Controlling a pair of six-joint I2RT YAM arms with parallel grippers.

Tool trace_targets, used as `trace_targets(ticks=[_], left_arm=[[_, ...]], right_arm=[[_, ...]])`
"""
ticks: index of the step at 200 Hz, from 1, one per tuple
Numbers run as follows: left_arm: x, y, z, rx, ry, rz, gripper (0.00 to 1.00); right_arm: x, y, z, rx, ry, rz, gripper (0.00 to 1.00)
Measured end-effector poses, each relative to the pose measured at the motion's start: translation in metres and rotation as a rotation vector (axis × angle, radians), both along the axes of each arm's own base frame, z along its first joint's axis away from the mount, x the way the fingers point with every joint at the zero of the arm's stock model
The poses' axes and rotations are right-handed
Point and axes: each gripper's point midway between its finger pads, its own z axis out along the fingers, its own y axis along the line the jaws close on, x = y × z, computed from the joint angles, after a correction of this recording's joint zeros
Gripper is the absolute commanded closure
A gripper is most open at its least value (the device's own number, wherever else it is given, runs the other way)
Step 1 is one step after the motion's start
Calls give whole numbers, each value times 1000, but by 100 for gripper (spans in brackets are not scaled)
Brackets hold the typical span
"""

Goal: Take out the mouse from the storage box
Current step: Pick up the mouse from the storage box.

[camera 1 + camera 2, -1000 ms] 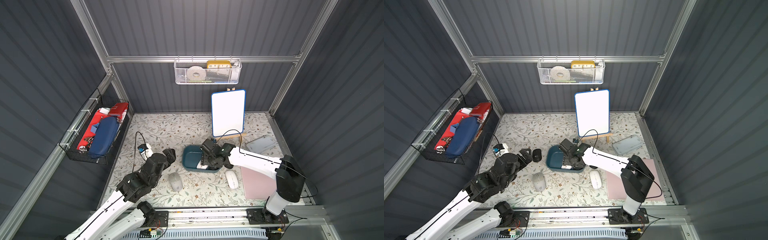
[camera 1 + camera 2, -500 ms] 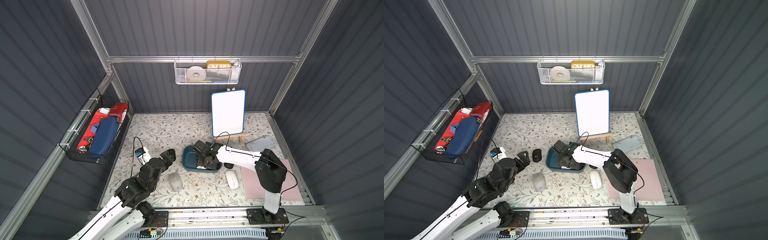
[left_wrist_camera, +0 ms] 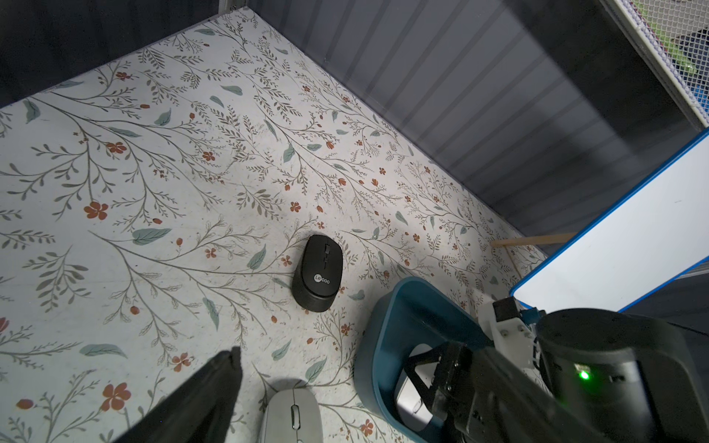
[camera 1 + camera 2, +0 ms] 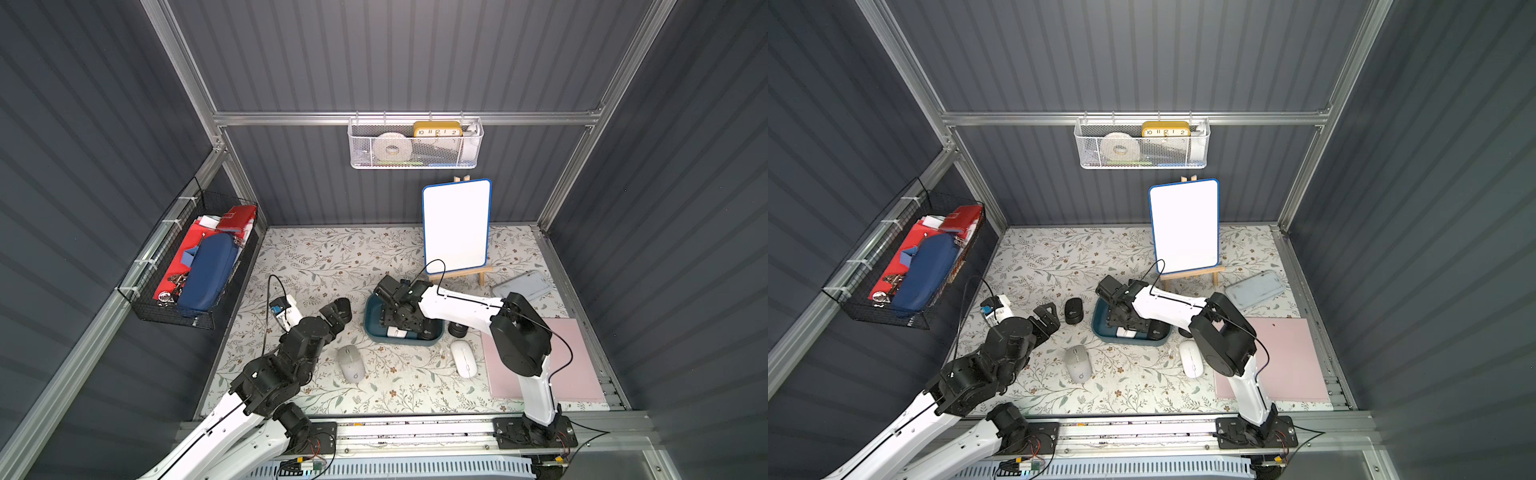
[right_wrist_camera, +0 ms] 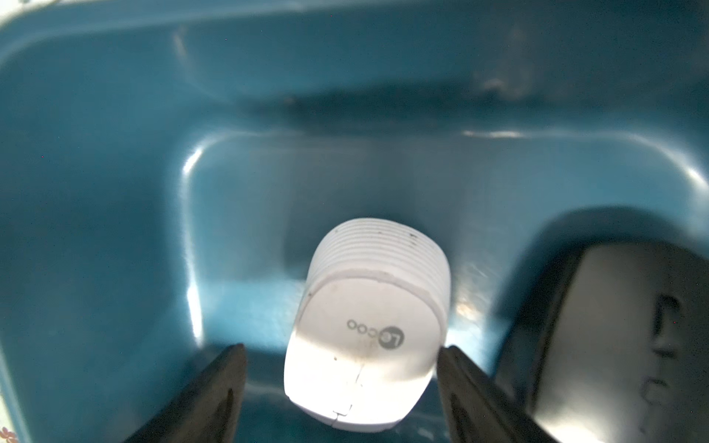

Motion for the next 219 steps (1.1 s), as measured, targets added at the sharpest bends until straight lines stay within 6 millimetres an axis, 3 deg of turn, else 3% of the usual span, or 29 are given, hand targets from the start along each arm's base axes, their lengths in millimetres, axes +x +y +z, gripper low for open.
trace_targets(ticks=[34, 80, 105, 166, 219], left_arm=[[1, -1, -2, 9, 7, -1, 1], [1, -1, -2, 12, 7, -3, 1], [2, -1, -4, 19, 13, -4, 1], [3, -3, -6, 26, 22, -5, 1], [3, -3, -7, 29, 24, -5, 0]], right_arm=[[9, 6, 2, -23, -20, 33, 14], [2, -10, -3, -103, -22, 105, 10], [-3, -10, -5, -114, -20, 118, 10], [-8, -5, -24, -138, -1, 128, 18], [3, -2, -28, -169, -20, 132, 27]])
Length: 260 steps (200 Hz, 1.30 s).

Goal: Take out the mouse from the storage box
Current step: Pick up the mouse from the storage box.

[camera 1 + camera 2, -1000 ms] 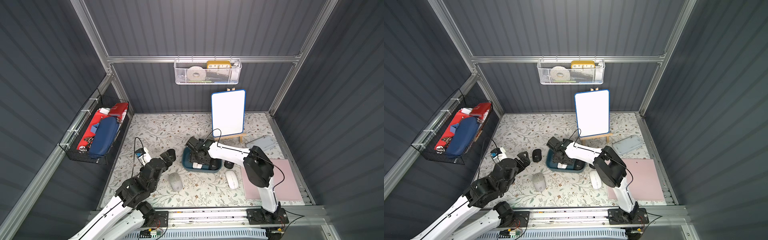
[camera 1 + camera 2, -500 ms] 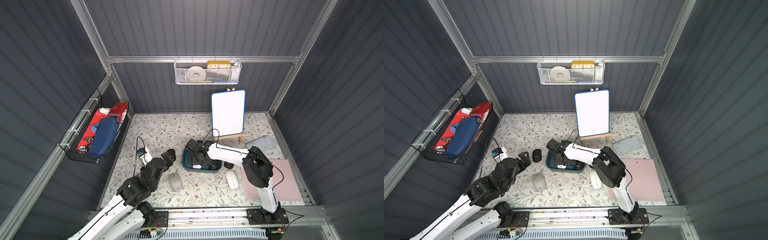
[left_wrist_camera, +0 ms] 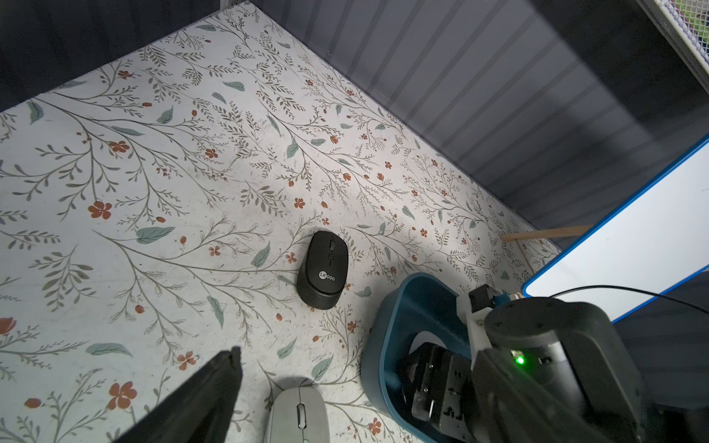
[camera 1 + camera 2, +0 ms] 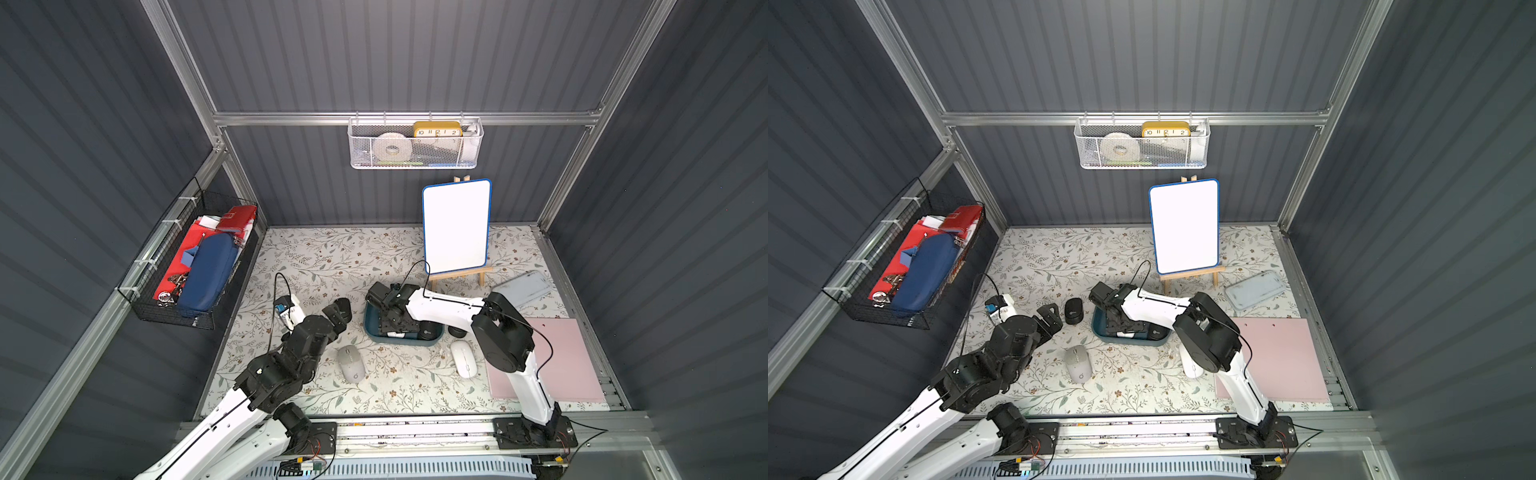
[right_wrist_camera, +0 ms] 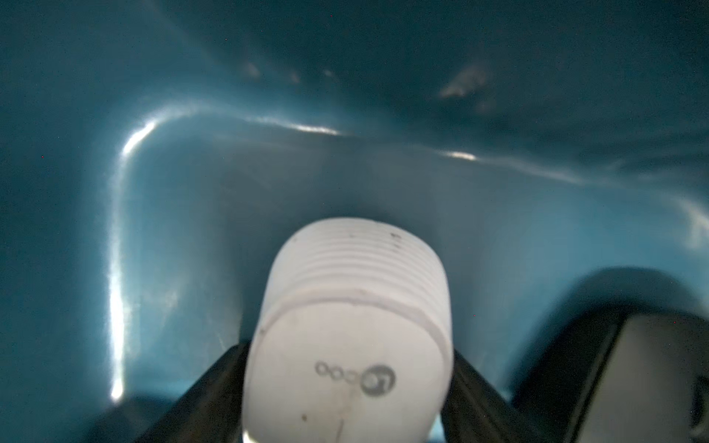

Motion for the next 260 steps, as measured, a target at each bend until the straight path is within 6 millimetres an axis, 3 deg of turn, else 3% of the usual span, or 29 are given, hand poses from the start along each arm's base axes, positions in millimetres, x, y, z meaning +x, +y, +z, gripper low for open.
trace_targets(ticks=[35, 113, 192, 221, 260], left_arm=[[1, -2, -4, 11, 14, -2, 1], [2, -2, -4, 10, 14, -1, 0], [2, -2, -7, 8, 26, 9, 1], [-1, 2, 2, -28, -7, 19, 1], [-4, 11, 8, -41, -29, 52, 1]], right_arm=[[3, -1, 1, -9, -5, 6, 39], [5, -3, 9, -20, -24, 33, 43], [4, -2, 89, 95, -139, 66, 44], [-14, -5, 107, 113, -161, 96, 44], [-59, 3, 116, 124, -167, 204, 44]])
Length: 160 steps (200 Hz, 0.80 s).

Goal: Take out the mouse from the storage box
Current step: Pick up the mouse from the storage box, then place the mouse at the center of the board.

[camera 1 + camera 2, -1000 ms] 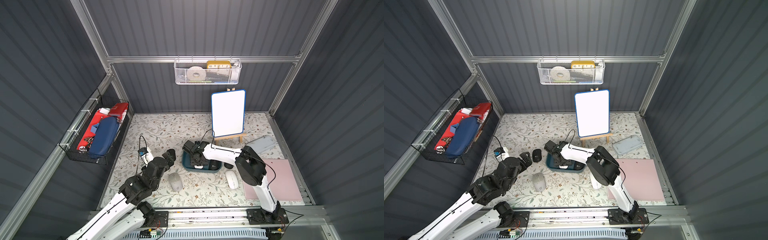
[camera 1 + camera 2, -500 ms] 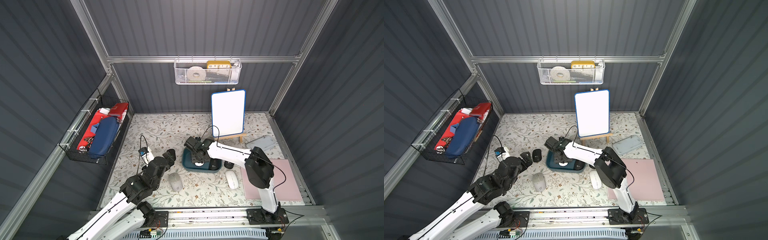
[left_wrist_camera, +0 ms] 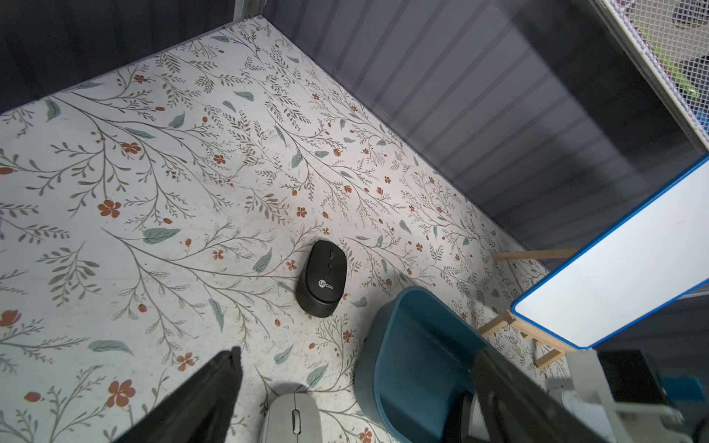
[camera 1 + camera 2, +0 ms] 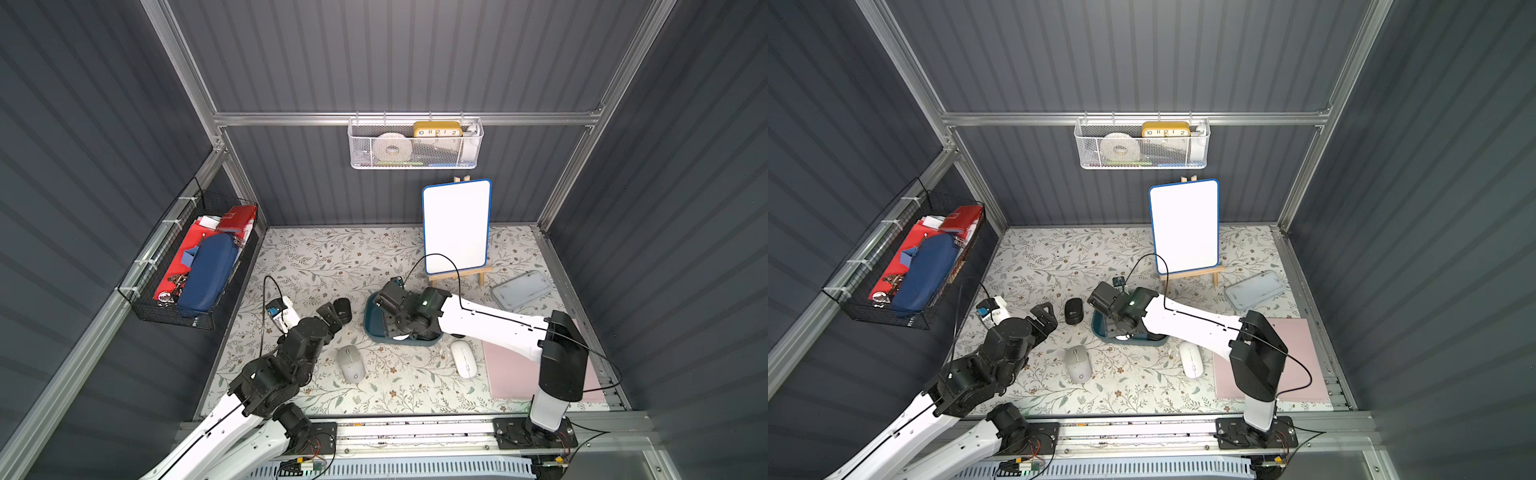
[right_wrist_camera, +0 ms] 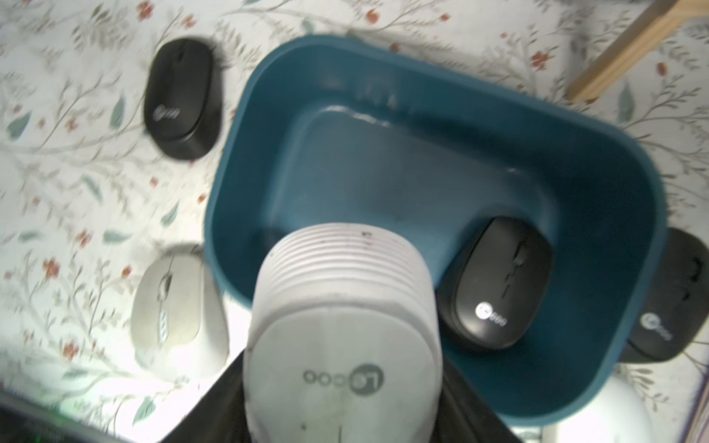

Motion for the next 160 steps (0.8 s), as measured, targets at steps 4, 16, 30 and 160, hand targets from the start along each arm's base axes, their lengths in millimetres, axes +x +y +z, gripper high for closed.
trace_targets(ticks=[4, 16, 30, 160], left_arm=[[0, 1, 0, 1, 1, 3, 1], [0, 2, 0, 5, 3, 12, 1], [-1, 4, 1, 3, 6, 21, 1], [-12, 24, 35, -65, -78, 76, 1]], right_arm=[[-7, 2, 0, -2, -1, 18, 44], [-24, 7, -3, -5, 1, 65, 44], [-44, 14, -10, -4, 9, 117, 44], [-107, 46, -94, -148, 90, 363, 43]])
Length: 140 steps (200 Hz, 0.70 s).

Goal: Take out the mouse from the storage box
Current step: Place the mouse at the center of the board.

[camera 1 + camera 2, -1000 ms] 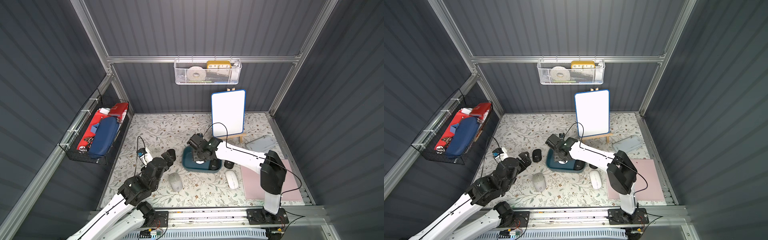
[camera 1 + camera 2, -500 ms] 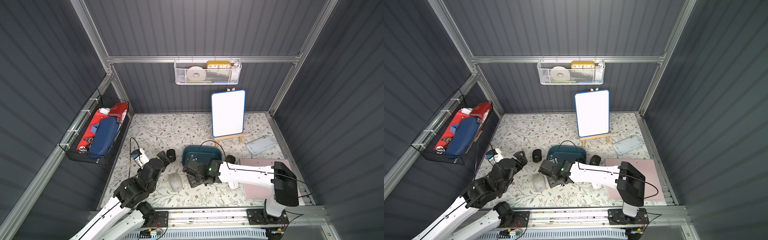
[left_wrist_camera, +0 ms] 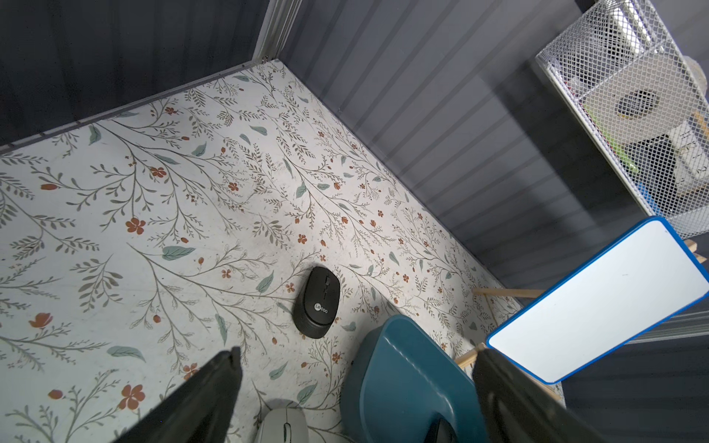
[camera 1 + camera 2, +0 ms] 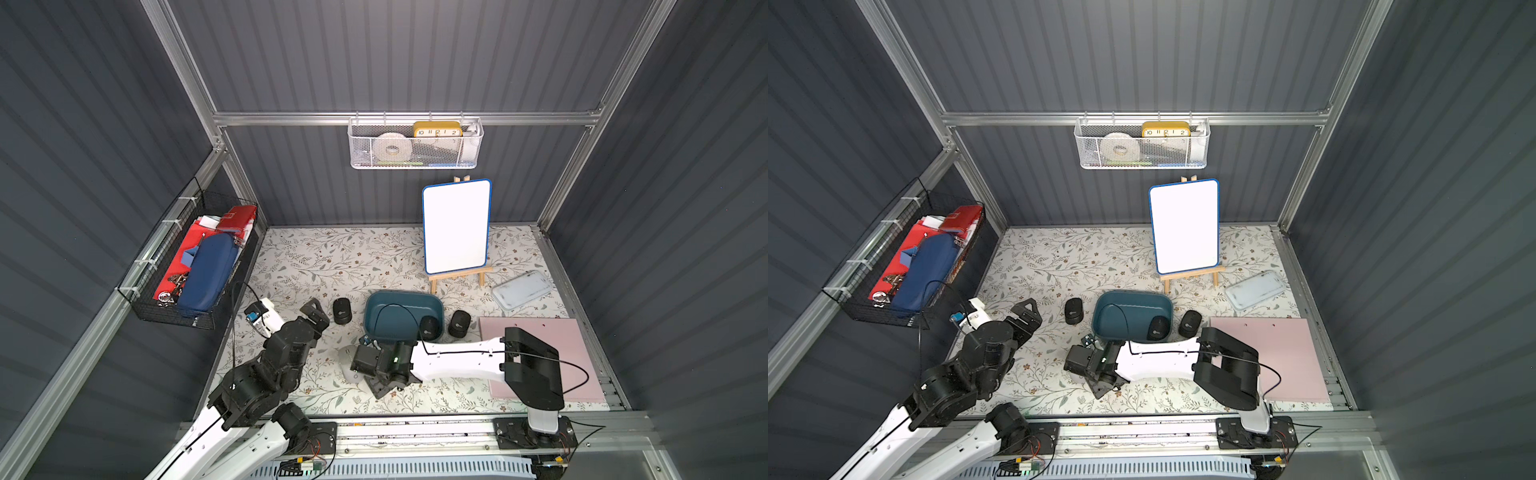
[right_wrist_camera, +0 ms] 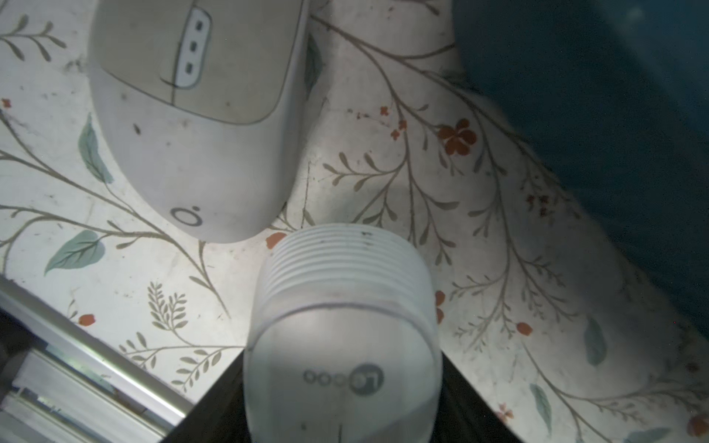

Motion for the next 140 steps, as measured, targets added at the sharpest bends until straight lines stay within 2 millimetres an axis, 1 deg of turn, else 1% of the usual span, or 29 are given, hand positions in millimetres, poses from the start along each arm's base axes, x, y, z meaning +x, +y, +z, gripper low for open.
trace_targets(ticks=[22, 55, 80, 107, 125, 140], left_arm=[[-2, 2, 1, -8, -5, 6, 1], [-3, 3, 0, -16, -3, 10, 1], [-2, 3, 0, -13, 0, 11, 1], [-1, 2, -3, 2, 13, 14, 1], [-1, 3, -3, 4, 14, 15, 1], [-1, 3, -3, 3, 13, 16, 1]], right_arm=[[-1, 4, -4, -3, 4, 9, 43], [-1, 10, -2, 0, 7, 23, 42], [-1, 10, -2, -2, 11, 27, 41], [-1, 8, -6, -25, 11, 28, 35], [1, 6, -13, -56, 3, 26, 28], [2, 2, -16, -77, -3, 30, 25]])
